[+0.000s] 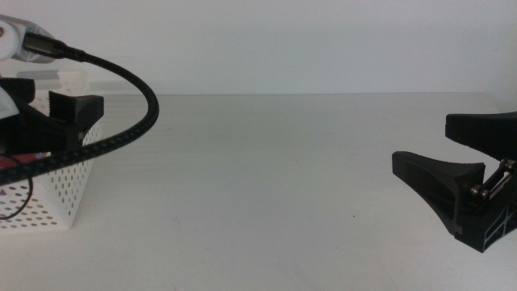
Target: Use arms to grab the bottles and put them into the dustbin to the left of the table.
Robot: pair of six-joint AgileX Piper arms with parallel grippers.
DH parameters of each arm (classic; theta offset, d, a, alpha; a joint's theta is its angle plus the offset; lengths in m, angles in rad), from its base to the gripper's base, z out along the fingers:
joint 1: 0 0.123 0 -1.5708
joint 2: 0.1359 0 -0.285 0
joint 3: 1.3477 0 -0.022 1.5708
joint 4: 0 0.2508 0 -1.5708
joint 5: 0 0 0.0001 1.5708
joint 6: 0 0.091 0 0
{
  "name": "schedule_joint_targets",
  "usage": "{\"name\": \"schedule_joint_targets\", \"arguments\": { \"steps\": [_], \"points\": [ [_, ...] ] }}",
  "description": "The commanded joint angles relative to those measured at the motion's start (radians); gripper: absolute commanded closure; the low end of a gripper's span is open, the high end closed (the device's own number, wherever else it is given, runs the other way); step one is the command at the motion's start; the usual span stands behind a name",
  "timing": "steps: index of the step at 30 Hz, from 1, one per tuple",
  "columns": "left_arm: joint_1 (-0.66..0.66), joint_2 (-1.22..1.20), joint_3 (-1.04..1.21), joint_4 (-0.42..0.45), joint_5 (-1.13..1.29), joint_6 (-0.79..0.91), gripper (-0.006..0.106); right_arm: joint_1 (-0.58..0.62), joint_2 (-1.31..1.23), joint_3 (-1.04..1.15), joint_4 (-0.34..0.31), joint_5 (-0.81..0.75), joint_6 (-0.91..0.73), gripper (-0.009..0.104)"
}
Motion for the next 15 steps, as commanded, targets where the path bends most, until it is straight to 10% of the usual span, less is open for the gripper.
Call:
{"name": "schedule_joint_targets", "arguments": {
  "steps": [1,15],
  "points": [
    [-0.004,-0.008,-0.028,-0.019,-0.07,-0.012,0.01,-0.006,-0.004,-0.024,-0.009,-0.069,-0.013,0.029],
    [0.031,-0.323,0.264,-0.019,-0.081,-0.012,0.01,-0.335,-0.046,-0.011,-0.002,-0.104,-0.013,0.029]
  ]
}}
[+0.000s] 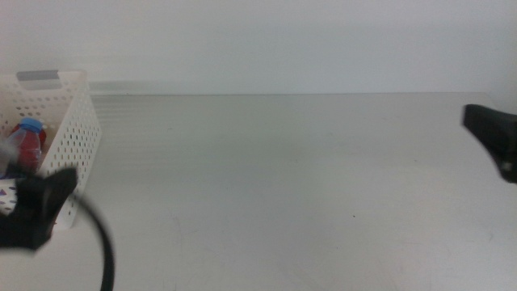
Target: Use arms to grab the bottles and put them into the dustbin to the left of the table.
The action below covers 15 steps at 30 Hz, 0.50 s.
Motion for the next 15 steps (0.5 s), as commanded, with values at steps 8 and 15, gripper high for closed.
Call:
{"name": "schedule_joint_targets", "arguments": {
  "steps": [8,15],
  "points": [
    [0.113,-0.344,0.295,-0.029,-0.072,-0.012,0.01,-0.138,-0.306,0.192,0.006,-0.077,-0.013,0.029],
    [0.146,-0.538,0.452,-0.104,-0.071,-0.011,0.01,-0.249,-0.566,0.425,0.096,-0.07,-0.013,0.029]
  ]
}}
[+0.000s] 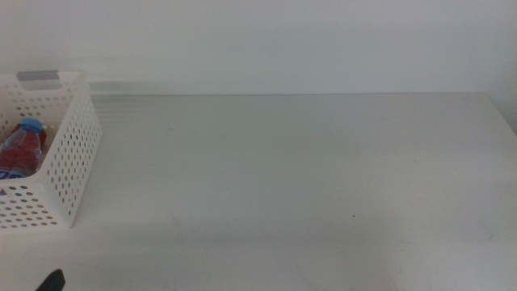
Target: Use arms to grab the bottles and put them into the dustbin to the left of the table.
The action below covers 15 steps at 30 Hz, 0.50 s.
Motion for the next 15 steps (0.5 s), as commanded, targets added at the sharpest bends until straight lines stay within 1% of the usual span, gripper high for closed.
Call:
{"name": "schedule_joint_targets", "arguments": {
  "steps": [1,4,9,11,15],
  "points": [
    [0.006,-0.028,0.001,-0.035,-0.076,-0.011,0.01,-0.041,-0.055,0.035,0.011,-0.073,-0.013,0.029],
    [0.006,-0.057,0.024,-0.034,-0.078,-0.011,0.01,-0.072,-0.119,0.118,0.011,-0.073,-0.013,0.029],
    [0.006,-0.1,0.052,-0.034,-0.078,-0.011,0.01,-0.083,-0.223,0.246,0.013,-0.073,-0.013,0.029],
    [0.007,-0.1,0.066,-0.033,-0.078,-0.011,0.01,-0.083,-0.244,0.253,0.013,-0.031,-0.013,0.029],
    [0.015,-0.1,0.093,-0.032,-0.081,-0.011,0.01,-0.083,-0.244,0.252,0.025,-0.028,-0.013,0.029]
  ]
}}
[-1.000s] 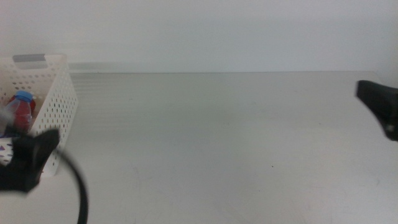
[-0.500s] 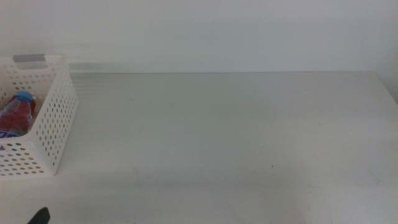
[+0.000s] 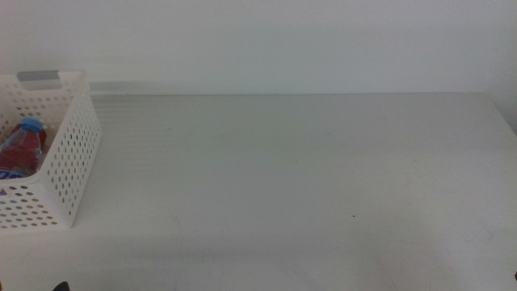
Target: Use arms to grab the bottles and put them into the dustbin to the left of the table.
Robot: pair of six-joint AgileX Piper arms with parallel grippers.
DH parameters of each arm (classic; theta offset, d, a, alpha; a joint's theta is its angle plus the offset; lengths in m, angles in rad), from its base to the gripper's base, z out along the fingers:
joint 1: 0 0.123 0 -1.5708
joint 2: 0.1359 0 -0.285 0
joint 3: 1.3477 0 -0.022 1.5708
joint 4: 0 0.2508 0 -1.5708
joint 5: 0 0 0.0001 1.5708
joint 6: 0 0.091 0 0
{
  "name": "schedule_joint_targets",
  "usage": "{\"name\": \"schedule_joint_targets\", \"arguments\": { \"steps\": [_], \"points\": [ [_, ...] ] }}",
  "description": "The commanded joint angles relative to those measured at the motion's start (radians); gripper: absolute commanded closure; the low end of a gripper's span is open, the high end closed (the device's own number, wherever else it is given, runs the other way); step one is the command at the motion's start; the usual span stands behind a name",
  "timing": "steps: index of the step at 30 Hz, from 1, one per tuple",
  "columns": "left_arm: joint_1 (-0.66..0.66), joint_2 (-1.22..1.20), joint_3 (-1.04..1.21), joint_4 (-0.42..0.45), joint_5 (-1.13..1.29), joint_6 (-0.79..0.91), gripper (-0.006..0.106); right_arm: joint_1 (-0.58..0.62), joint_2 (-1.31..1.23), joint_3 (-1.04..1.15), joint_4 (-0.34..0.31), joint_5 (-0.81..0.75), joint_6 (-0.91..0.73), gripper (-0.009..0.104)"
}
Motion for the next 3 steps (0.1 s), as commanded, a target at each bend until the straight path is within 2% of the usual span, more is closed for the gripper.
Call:
{"name": "schedule_joint_targets", "arguments": {
  "steps": [1,3],
  "points": [
    [0.005,-0.016,0.007,-0.018,-0.063,-0.011,0.01,-0.007,-0.027,-0.008,0.001,-0.067,-0.013,0.029],
    [0.005,-0.016,0.007,-0.019,-0.068,-0.011,0.01,-0.007,-0.027,-0.008,0.001,-0.067,-0.013,0.029]
  ]
}}
